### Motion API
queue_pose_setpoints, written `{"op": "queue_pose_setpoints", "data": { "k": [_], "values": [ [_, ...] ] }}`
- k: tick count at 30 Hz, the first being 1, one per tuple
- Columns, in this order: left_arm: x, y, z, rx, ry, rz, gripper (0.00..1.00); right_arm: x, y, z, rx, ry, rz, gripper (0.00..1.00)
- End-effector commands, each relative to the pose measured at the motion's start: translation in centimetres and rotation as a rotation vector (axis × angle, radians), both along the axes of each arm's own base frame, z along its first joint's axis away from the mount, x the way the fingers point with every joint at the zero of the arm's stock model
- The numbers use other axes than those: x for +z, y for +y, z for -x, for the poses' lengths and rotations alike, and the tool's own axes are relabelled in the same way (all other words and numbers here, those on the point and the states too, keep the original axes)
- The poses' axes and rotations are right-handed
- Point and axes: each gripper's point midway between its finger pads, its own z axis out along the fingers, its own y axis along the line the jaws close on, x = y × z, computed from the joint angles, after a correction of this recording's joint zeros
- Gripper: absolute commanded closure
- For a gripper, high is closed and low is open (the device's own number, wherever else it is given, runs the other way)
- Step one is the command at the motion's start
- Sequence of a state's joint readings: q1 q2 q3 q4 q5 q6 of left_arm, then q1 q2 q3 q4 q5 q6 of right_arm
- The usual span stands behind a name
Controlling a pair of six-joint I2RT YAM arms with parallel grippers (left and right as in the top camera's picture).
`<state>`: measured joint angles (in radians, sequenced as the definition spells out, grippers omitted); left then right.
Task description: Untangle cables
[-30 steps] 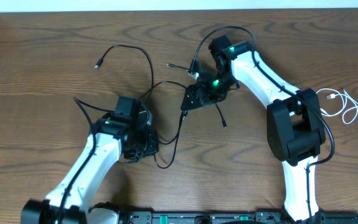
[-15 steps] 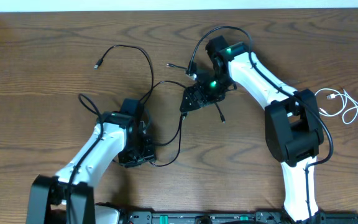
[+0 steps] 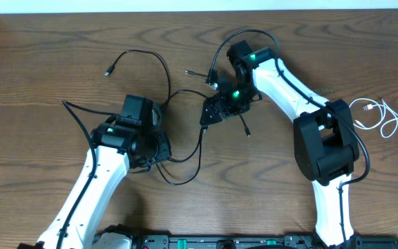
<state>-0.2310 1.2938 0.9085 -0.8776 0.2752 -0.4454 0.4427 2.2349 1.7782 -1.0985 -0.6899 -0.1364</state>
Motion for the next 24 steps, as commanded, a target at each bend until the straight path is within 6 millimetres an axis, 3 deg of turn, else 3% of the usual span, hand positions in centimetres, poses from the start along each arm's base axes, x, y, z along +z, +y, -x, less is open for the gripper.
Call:
{"op": "queue_pose_setpoints", "data": {
  "k": [1,24],
  "values": [
    [-2.2,1.0,0.6,0.139,0.073,-0.043,0.73,-0.3,0.2,0.0,0.016,-0.012,0.002,0.01],
    [-7.6,1.3,-0.2,0.195,0.174,-0.096,0.73,-0.3,0.4,0.1,0.022,-0.013,0.002,0.01]
  ]
}}
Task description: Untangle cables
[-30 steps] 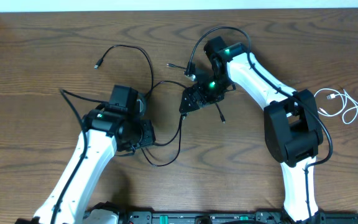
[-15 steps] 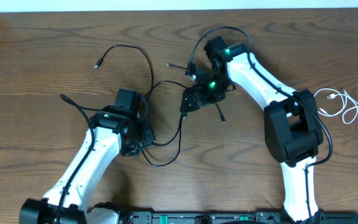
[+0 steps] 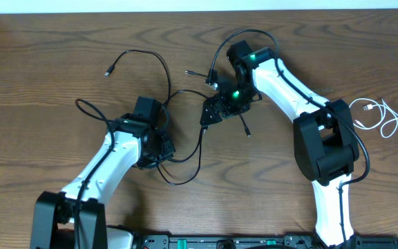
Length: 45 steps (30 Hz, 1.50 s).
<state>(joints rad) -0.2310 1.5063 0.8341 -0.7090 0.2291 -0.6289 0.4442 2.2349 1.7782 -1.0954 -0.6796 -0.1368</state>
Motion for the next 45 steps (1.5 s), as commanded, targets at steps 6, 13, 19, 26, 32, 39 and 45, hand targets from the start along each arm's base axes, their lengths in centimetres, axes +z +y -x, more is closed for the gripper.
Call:
{"op": "queue_pose_setpoints", "data": {
  "k": [6,13,19,26,32,39,45],
  "values": [
    [-1.3,1.2,0.4,0.018,0.030,-0.070,0.64,-0.2,0.4,0.2,0.021,-0.006,-0.006,0.01],
    [-1.4,2.0,-0.1,0.057,0.012,-0.116,0.64,-0.2,0.4,0.1,0.020,-0.006,-0.006,0.01],
    [-1.4,1.9,-0.4,0.066,0.003,-0.112,0.64,-0.2,0.4,0.1,0.020,-0.006,-0.006,0.01],
    [-1.3,1.8,-0.7,0.093,-0.008,-0.107,0.64,-0.2,0.4,0.1,0.020,-0.006,-0.006,0.01],
    [-1.3,1.8,-0.8,0.093,-0.010,-0.106,0.65,-0.2,0.4,0.1,0.020,-0.006,-0.006,0.01],
    [-1.3,1.7,-1.1,0.101,-0.022,-0.102,0.66,-0.2,0.4,0.1,0.020,-0.006,-0.006,0.01],
    [-2.2,2.6,-0.3,0.131,-0.010,-0.141,0.66,-0.2,0.4,0.1,0.020,-0.006,-0.006,0.01]
  ]
}}
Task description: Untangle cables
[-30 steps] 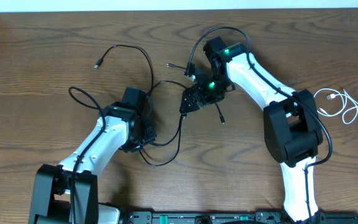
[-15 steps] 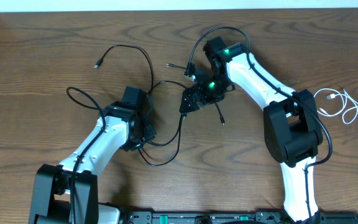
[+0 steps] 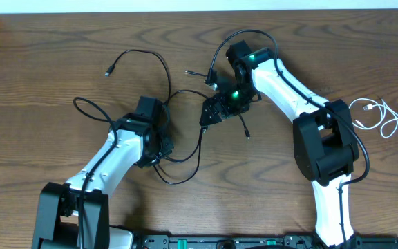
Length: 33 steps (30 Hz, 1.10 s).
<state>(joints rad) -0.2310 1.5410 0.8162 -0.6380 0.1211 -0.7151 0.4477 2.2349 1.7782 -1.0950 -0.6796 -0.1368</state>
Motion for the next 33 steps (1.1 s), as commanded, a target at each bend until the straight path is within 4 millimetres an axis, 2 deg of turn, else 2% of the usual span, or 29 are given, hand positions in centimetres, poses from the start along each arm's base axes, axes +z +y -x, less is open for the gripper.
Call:
{"op": "queue_pose_setpoints", "data": {
  "k": [1,4,9,21,33],
  "values": [
    [-1.1,0.9,0.9,0.035,0.014,-0.045,0.66,-0.2,0.3,0.1,0.016,-0.005,-0.006,0.01],
    [-1.4,0.8,0.4,0.035,-0.013,-0.038,0.69,-0.2,0.3,0.1,0.017,-0.006,-0.006,0.01],
    [-1.2,0.7,-0.3,0.036,-0.043,-0.030,0.69,-0.2,0.3,0.1,0.017,-0.006,-0.006,0.01],
    [1.9,0.5,-1.1,0.053,-0.143,-0.001,0.69,-0.2,0.3,0.1,0.016,-0.006,-0.007,0.01],
    [0.9,1.4,-0.2,0.084,-0.120,-0.042,0.69,-0.2,0.3,0.0,0.017,-0.006,-0.006,0.01]
  ]
}}
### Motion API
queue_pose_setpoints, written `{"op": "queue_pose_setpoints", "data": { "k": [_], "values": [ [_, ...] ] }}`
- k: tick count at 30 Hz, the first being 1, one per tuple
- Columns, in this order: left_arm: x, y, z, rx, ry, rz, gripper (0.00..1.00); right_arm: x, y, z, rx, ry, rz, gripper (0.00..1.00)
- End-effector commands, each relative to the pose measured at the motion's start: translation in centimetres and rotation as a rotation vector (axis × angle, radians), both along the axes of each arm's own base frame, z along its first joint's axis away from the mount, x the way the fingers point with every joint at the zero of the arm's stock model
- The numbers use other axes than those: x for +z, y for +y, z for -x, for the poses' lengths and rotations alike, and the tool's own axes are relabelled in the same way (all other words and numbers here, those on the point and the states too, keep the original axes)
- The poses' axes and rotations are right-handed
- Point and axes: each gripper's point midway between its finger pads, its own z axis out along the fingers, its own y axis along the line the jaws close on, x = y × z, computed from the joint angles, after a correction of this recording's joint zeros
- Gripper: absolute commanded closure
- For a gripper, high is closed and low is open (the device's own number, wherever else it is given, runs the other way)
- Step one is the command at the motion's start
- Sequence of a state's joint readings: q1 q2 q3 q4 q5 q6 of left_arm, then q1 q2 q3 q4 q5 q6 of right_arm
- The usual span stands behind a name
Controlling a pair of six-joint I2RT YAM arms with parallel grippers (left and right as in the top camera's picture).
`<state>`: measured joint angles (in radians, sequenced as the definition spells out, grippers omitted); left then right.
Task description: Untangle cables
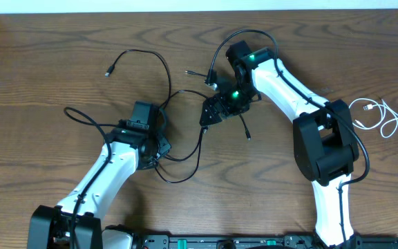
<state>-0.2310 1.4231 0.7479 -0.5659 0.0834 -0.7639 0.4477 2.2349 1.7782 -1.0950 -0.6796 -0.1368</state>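
Observation:
Black cables (168, 81) lie tangled mid-table, with one plug end (107, 71) at the upper left, another plug (187, 71) near the top centre and a third plug (248, 135) below the right gripper. A slack loop (182, 179) curls toward the front. My left gripper (159, 146) sits low over the strands where they cross; its fingers are hidden under the wrist. My right gripper (206, 116) looks shut on a black strand right of the tangle.
A white cable (382, 117) lies coiled by itself at the far right. The left arm's own black harness lead (80, 115) arcs out to the left of its wrist. The table's far edge runs along the top.
My left wrist has shifted a little left and toward the front, and its harness lead now bows further left. The cables and the right arm look unchanged.
My left wrist first hovered left of the tangle, then stood further right over the crossing strands and stayed there, and now sits slightly back to the left. The right gripper has kept the same spot on its strand throughout. The cable layout has barely changed.

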Motion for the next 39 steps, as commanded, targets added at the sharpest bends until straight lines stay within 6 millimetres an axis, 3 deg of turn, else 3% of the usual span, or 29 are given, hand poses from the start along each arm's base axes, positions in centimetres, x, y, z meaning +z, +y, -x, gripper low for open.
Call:
{"op": "queue_pose_setpoints", "data": {
  "k": [1,39],
  "values": [
    [-0.4,0.9,0.4,0.033,0.004,-0.042,0.69,-0.2,0.3,0.0,0.016,-0.006,-0.006,0.01],
    [-1.6,1.0,0.5,0.063,-0.017,-0.033,0.70,-0.2,0.3,0.0,0.016,-0.006,-0.006,0.01]
  ]
}}
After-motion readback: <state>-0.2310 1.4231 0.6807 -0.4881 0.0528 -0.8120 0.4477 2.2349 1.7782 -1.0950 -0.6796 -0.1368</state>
